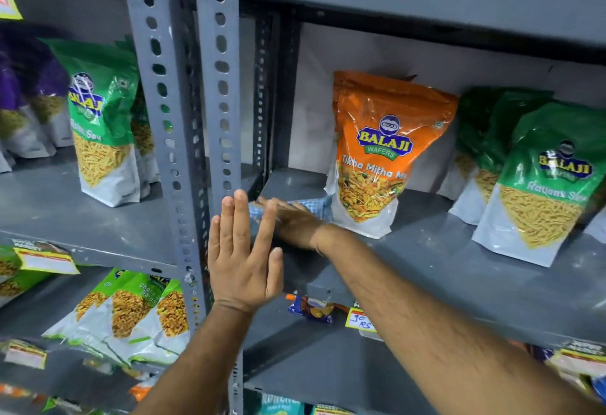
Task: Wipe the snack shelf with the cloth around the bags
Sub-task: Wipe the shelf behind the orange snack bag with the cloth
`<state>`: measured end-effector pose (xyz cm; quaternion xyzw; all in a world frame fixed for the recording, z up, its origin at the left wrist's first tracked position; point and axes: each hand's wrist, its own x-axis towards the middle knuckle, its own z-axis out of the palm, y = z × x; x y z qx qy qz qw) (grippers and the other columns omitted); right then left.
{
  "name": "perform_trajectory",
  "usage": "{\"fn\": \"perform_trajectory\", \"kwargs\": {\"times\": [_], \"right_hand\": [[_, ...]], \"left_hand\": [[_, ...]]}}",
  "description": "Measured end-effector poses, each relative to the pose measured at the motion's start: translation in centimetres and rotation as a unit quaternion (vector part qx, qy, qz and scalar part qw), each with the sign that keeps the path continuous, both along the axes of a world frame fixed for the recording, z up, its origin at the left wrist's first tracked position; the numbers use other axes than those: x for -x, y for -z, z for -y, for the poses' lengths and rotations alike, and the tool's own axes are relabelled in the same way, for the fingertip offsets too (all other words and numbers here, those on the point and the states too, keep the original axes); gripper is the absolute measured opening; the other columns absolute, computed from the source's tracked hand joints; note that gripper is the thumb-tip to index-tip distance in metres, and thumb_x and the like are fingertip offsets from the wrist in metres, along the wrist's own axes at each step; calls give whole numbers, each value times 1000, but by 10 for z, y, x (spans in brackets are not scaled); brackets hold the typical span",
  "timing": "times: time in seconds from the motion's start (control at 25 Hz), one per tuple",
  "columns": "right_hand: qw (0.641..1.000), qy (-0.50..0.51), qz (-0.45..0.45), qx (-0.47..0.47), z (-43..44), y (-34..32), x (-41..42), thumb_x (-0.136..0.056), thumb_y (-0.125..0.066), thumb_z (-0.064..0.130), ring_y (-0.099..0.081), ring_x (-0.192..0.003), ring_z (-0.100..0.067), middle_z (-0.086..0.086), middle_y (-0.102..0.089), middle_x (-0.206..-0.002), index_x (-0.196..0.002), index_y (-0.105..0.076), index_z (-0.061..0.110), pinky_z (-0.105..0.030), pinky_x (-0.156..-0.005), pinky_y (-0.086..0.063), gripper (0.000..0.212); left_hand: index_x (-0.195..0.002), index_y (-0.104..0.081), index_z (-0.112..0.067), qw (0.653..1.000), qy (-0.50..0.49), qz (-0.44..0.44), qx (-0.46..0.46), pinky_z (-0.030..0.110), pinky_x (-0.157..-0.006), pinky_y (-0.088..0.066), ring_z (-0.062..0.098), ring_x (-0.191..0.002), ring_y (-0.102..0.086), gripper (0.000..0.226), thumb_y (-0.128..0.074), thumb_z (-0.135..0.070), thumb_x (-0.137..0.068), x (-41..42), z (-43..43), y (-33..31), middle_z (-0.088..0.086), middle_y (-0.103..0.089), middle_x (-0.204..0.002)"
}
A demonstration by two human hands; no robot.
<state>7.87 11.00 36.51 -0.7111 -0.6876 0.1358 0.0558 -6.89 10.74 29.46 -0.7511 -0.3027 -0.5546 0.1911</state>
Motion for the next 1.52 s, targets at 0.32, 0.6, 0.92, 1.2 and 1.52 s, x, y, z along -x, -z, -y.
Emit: {"fn": "perform_trajectory", "kwargs": {"times": [0.32,0.6,0.92,1.2,1.52], "right_hand": [[999,-38,-17,23,11,-7,5,-105,-30,39,-14,-155,-13,7,-21,-166,-157,-22,35,-40,-126,-7,53],[998,-41,4,-43,15,-6,16,-104,-32,38,-26,-149,-16,6,-32,-163,-154,-31,35,-41,-124,-17,50],[992,-44,-45,-112,109,15,32,-94,-36,43,-27,-149,-14,12,-29,-163,-154,-28,40,-36,-124,-17,61],[973,142,-104,-147,68,7,27,-103,-42,32,-33,-148,-29,-3,-32,-163,-154,-32,33,-41,-122,-26,52],[992,-33,-63,-105,112,14,30,-98,-45,34,-26,-148,-9,11,-31,-163,-152,-34,41,-36,-125,-18,55]], "left_hand": [[-164,-26,-21,1000,6,-8,21,51,-130,-11,34,-162,-6,66,-26,-43,-102,-2,0,0,17,-2,-174],[-164,-22,-16,999,29,-10,27,52,-130,-11,34,-162,-4,67,-30,-40,-102,3,6,-4,19,-11,-169],[-162,-12,0,984,155,-46,76,57,-129,-12,35,-161,-4,67,-30,-27,-104,35,13,-16,23,-8,-170],[-162,-10,0,982,149,-38,107,52,-130,-8,32,-162,-3,69,-32,-32,-104,33,17,-17,19,-5,-171],[-161,-16,3,975,194,4,109,56,-129,-13,37,-161,-10,69,-28,-32,-102,30,22,-16,20,-12,-171]]}}
